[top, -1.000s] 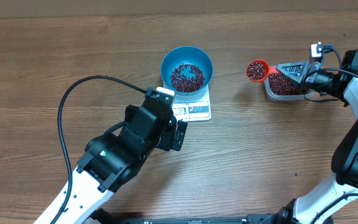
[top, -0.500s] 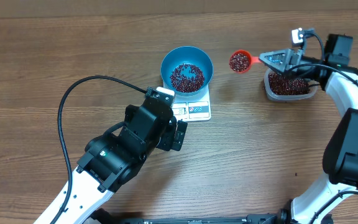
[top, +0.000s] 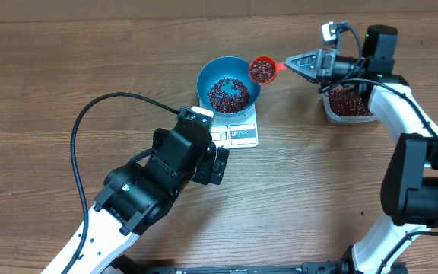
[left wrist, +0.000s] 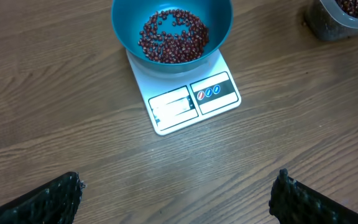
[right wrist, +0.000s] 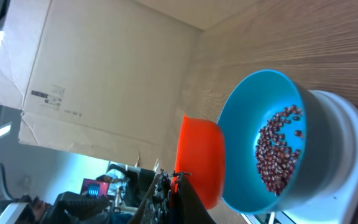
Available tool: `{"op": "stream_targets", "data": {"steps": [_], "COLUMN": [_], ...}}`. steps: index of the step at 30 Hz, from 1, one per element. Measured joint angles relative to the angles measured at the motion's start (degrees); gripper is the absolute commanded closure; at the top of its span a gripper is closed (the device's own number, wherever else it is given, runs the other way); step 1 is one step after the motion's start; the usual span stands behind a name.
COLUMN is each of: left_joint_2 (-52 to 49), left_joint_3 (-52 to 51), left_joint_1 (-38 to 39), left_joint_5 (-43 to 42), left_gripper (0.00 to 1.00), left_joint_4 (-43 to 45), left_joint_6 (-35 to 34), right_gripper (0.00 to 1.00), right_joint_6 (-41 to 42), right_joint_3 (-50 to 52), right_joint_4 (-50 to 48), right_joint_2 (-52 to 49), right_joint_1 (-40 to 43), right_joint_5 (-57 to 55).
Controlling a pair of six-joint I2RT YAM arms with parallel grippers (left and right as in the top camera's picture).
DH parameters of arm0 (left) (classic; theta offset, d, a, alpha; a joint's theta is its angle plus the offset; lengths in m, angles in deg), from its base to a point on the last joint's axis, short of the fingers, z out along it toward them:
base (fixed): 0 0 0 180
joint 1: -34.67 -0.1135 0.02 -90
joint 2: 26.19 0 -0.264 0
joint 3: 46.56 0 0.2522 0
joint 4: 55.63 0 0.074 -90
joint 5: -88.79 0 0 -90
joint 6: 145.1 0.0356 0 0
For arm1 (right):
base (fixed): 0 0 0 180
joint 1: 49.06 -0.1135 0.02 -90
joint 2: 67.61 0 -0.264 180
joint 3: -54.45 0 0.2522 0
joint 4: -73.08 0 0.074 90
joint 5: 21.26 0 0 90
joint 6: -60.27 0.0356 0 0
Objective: Scoop item into bowl and weigh 150g on scale
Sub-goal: 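Tip the red scoop over the blue bowl to pour beans in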
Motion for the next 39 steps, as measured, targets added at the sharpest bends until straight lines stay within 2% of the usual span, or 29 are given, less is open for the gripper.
{"op": "stream_targets", "data": {"steps": [14, 27, 39], "left_joint_2": [0.00, 0.00, 0.00], "left_joint_3": [0.00, 0.00, 0.00], "left_joint_1": [0.00, 0.00, 0.00], "left_joint_5": [-0.02, 0.00, 0.00], "left_gripper": [0.01, 0.01, 0.01], "left_joint_4": [0.00, 0.00, 0.02], "left_joint_6": [0.00, 0.00, 0.00], "right_gripper": [0.96, 0.96, 0.96], "right_joint_6": [2.29, -11.98, -20.96], "right_joint_3": [0.00, 0.00, 0.00], "right_joint_4": [-2.95, -3.30, -2.80], "right_joint_2": [-0.02, -0.02, -0.02], "right_joint_1": [-5.07, -7.72, -7.69], "right_joint_5": [-8.70, -10.86, -11.08]}}
